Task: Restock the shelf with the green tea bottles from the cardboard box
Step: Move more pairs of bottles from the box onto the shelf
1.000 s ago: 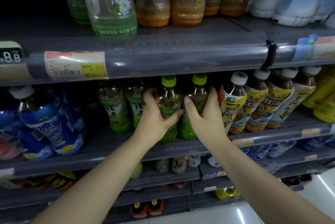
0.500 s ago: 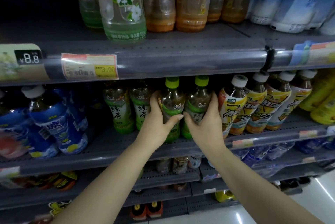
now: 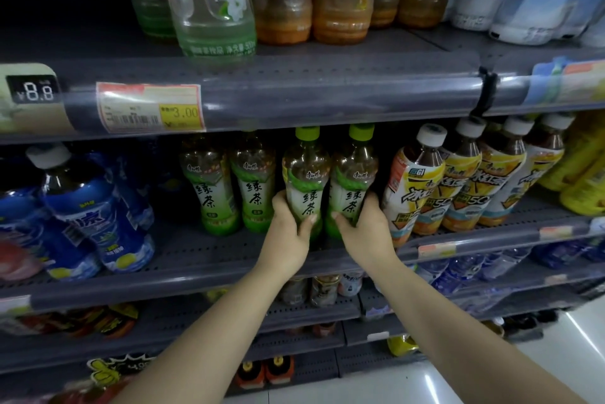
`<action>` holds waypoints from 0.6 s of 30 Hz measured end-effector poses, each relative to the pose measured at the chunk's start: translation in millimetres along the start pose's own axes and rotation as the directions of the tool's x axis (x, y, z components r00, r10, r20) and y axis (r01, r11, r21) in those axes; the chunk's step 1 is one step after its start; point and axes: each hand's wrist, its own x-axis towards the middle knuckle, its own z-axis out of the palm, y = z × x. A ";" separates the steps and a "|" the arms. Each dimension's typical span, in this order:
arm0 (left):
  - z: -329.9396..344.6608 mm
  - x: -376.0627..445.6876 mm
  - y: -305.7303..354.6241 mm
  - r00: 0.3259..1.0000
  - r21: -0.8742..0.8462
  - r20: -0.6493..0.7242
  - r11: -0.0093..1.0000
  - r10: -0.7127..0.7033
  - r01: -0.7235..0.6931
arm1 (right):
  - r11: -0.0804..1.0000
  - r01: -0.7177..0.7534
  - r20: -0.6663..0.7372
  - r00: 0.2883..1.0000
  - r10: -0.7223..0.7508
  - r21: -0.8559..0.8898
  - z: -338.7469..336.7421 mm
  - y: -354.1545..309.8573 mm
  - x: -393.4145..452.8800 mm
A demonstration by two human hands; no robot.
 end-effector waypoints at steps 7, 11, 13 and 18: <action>16.5 18.9 -0.4 0.998 -0.131 -0.053 0.991 -0.040 0.033 | 0.999 0.037 -0.118 0.992 -0.040 -0.029 12.4 4.2 16.9; 22.9 35.5 -5.5 0.990 -0.022 -0.138 1.000 -0.022 0.019 | 0.999 0.036 -0.152 0.987 -0.041 -0.036 22.5 3.9 28.9; 22.5 44.2 -6.6 0.991 -0.021 -0.127 0.999 -0.045 0.042 | 0.998 0.025 -0.149 0.988 -0.033 -0.058 25.9 4.6 35.5; 24.3 60.0 -9.6 0.987 -0.002 -0.127 0.995 -0.094 0.095 | 0.999 -0.043 -0.089 0.995 0.043 -0.005 32.7 4.3 52.9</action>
